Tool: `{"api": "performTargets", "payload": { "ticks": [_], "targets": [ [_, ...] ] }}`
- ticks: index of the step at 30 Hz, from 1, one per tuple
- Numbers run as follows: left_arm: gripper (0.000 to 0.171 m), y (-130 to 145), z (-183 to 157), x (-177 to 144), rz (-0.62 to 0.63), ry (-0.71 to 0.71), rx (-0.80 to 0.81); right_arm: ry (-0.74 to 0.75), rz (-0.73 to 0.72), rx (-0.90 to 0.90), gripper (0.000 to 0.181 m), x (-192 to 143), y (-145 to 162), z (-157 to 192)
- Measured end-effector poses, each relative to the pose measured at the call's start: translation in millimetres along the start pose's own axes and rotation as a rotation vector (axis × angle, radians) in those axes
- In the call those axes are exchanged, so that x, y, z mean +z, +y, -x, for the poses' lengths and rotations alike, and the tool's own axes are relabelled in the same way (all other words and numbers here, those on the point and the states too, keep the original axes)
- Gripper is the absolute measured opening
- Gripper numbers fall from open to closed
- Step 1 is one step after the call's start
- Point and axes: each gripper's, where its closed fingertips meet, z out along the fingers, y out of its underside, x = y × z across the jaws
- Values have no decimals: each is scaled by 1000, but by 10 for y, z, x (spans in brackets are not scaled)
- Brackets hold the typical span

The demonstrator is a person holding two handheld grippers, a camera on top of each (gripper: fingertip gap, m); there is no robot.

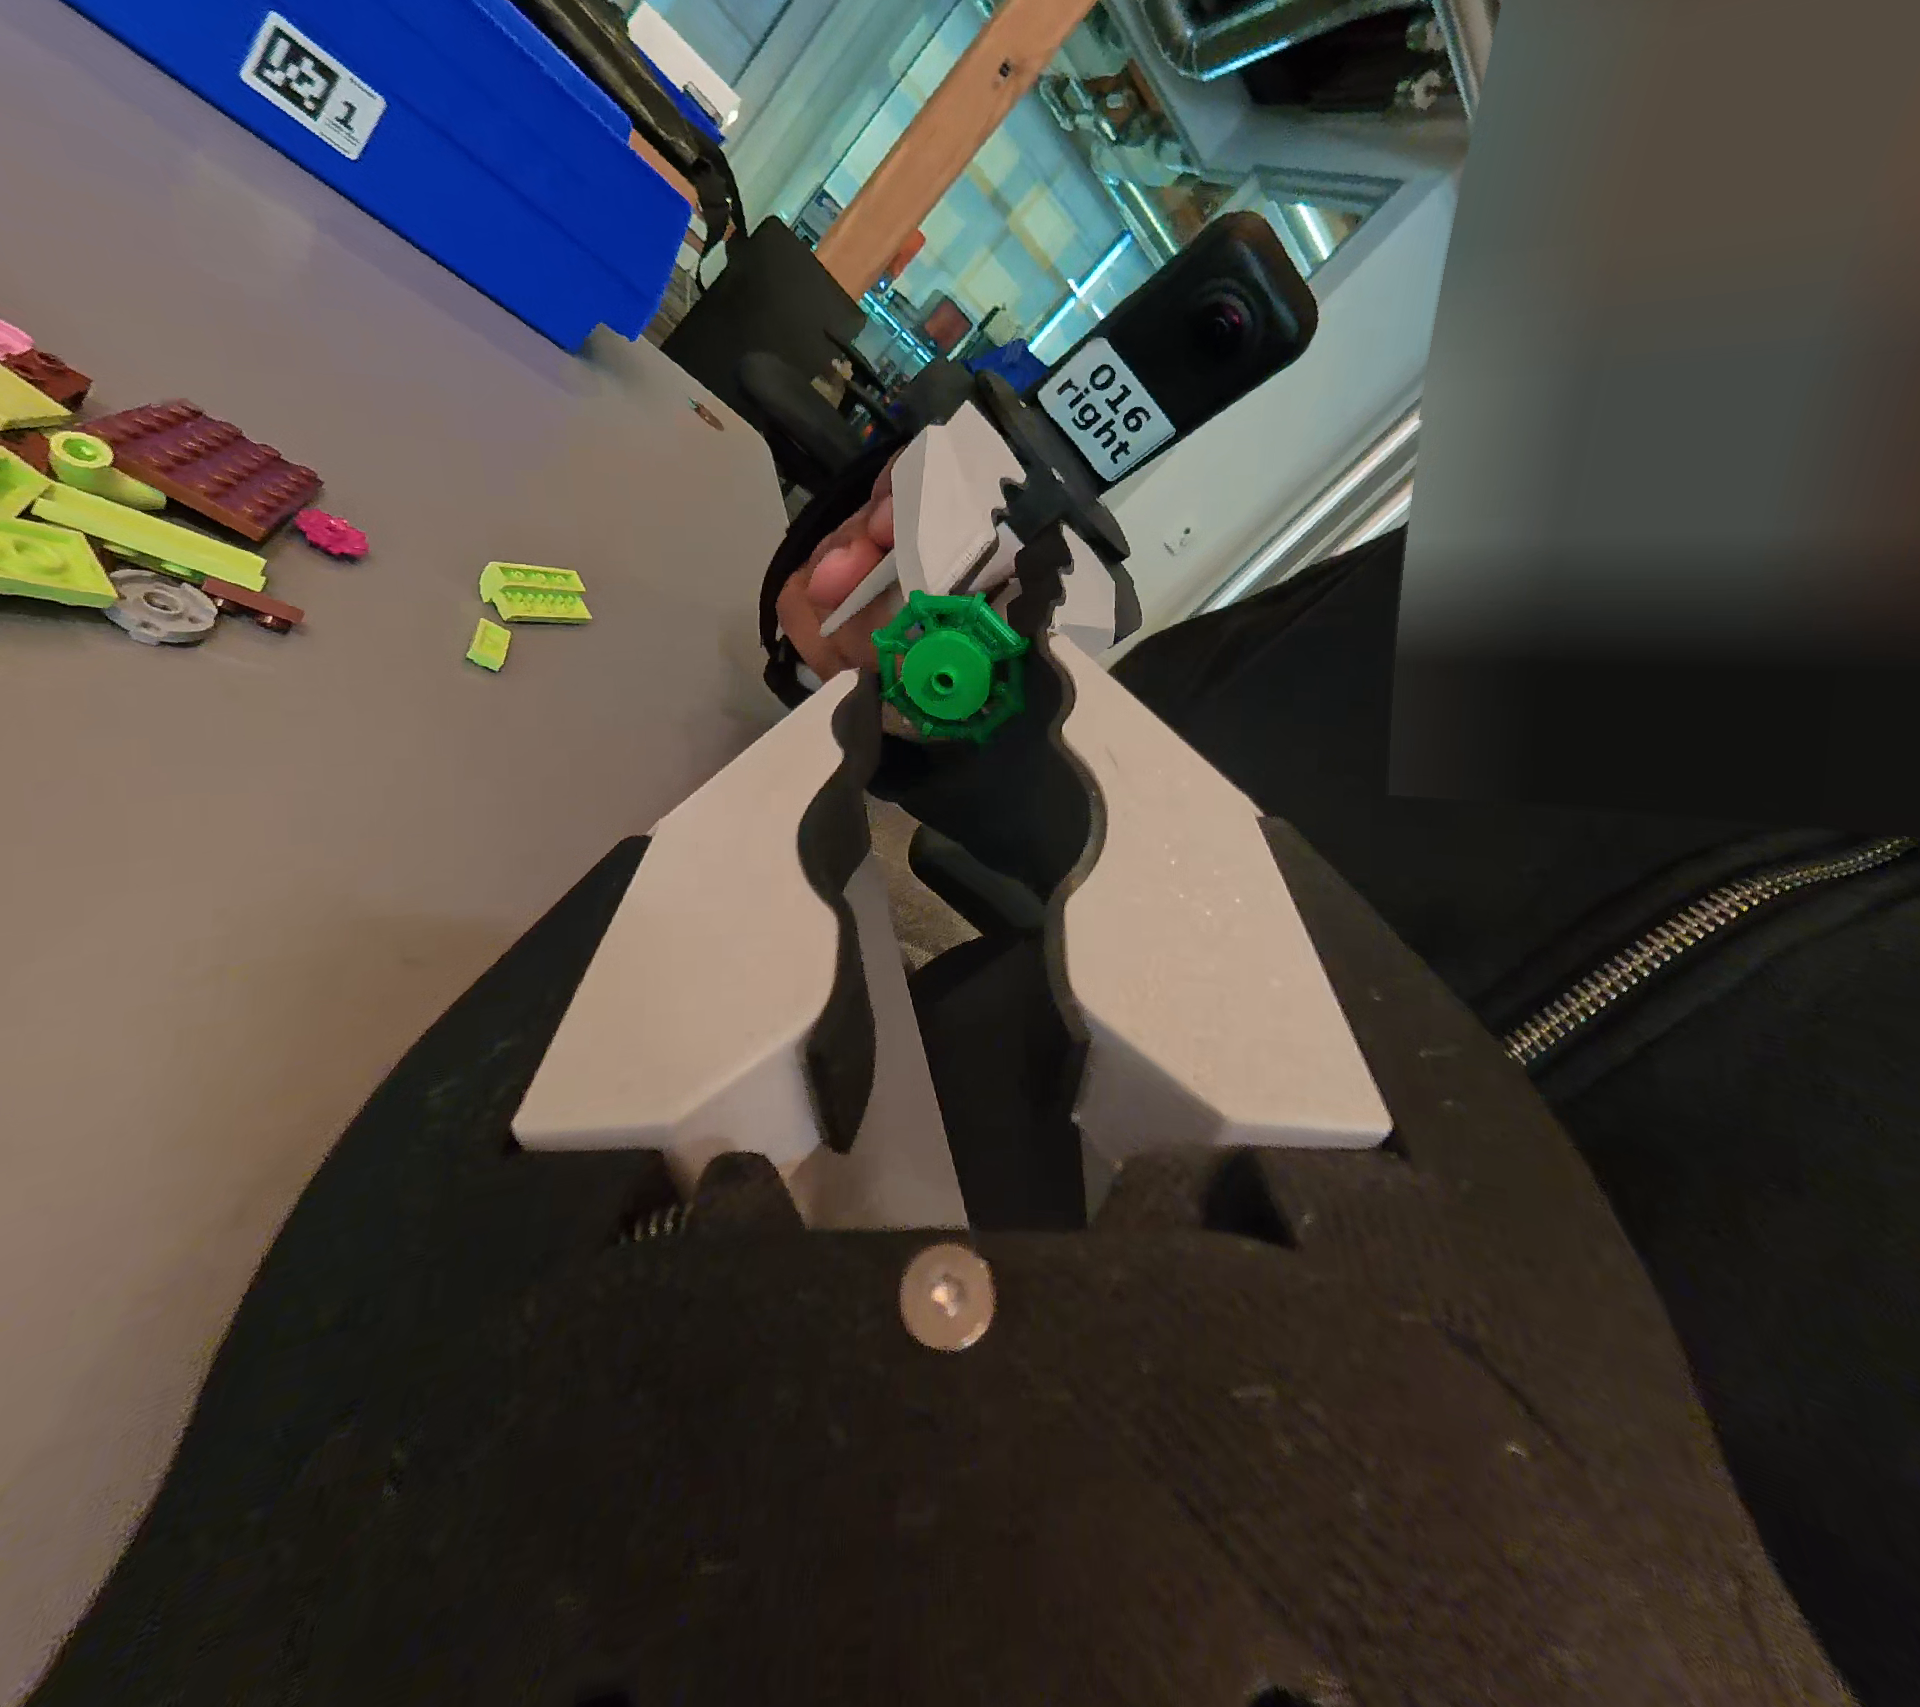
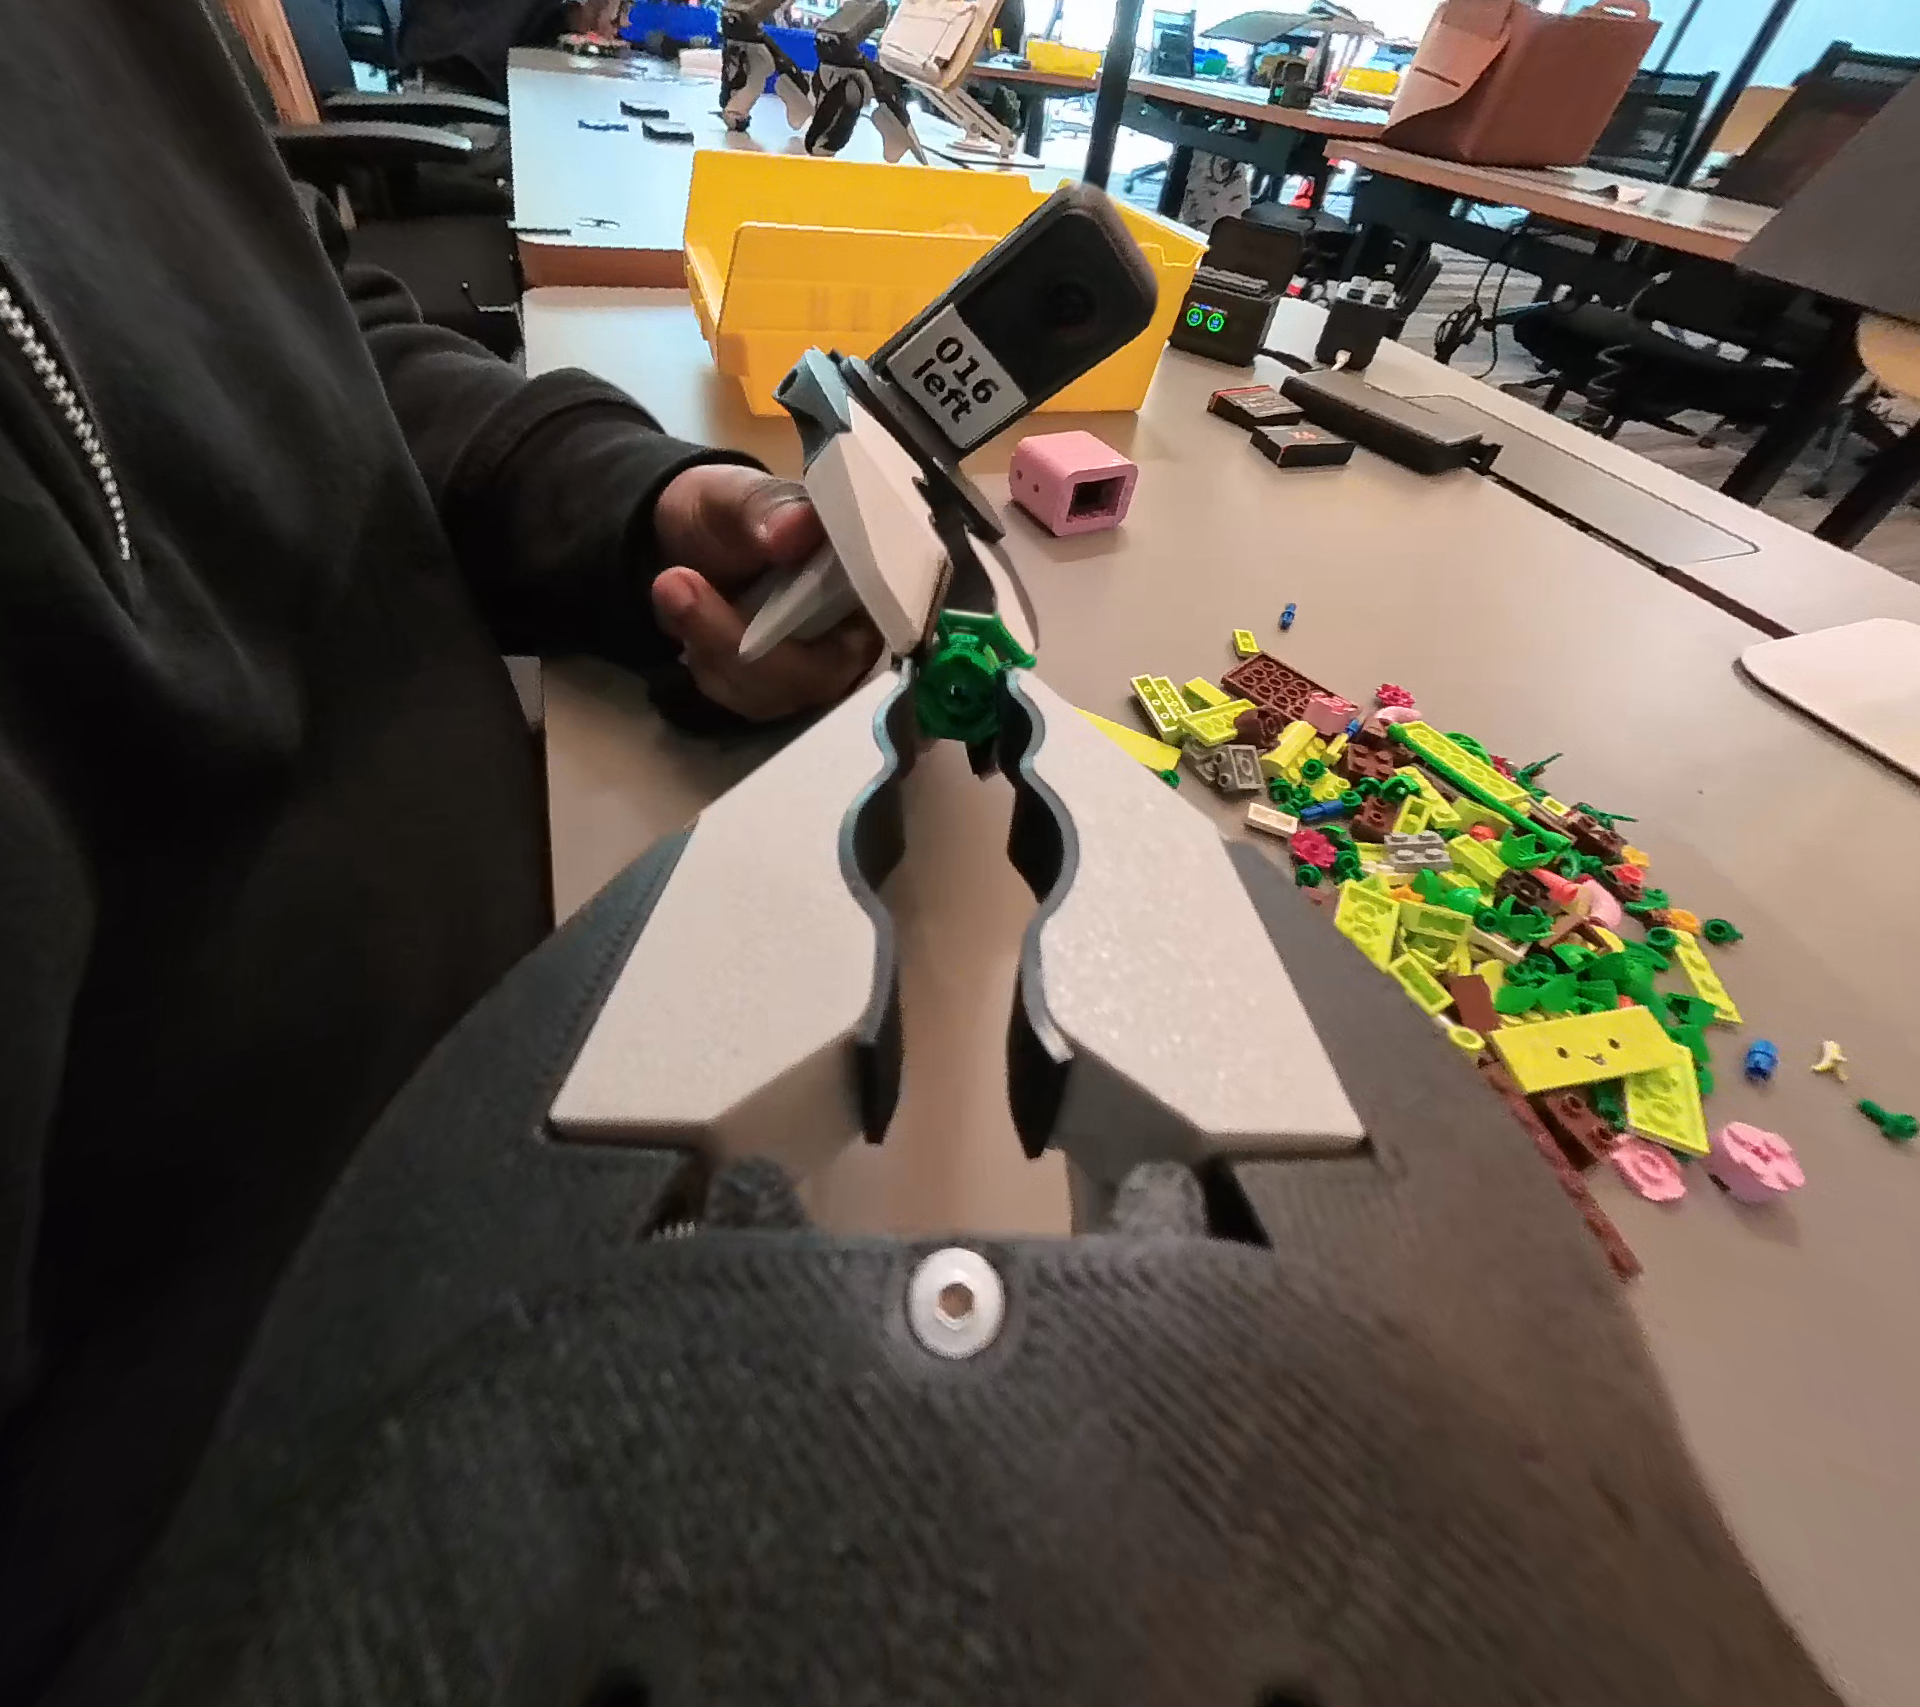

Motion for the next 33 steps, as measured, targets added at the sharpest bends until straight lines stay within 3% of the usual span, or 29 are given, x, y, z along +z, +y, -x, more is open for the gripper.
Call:
{"api": "performTargets", "payload": {
  "ticks": [8, 12, 15, 20, 24, 28, 33],
  "targets": [
    [26, -44, 52, -11, -45, -55, 7, 7, -32, 99, 11, 1, 13, -56],
    [27, -422, 223, -519, -251, -130, -18, 36, -198, 307, 11, -362, -105, -350],
    [26, -359, 228, -508, -192, -190, 64, 105, -135, 262, 12, -420, 37, -416],
    [27, -412, 151, -478, -213, -146, 87, 99, -102, 159, 12, -283, 12, -371],
    [27, -403, 99, -468, -223, -116, 98, 144, 39, 72, 12, -123, 186, -468],
    [26, -434, 42, -454, -241, -62, 86, 214, 303, 71, 12, 128, 545, -820],
    [27, -415, 55, -480, -242, -64, 78, 271, 497, 73, 12, 310, 851, -1144]
  ]
}}
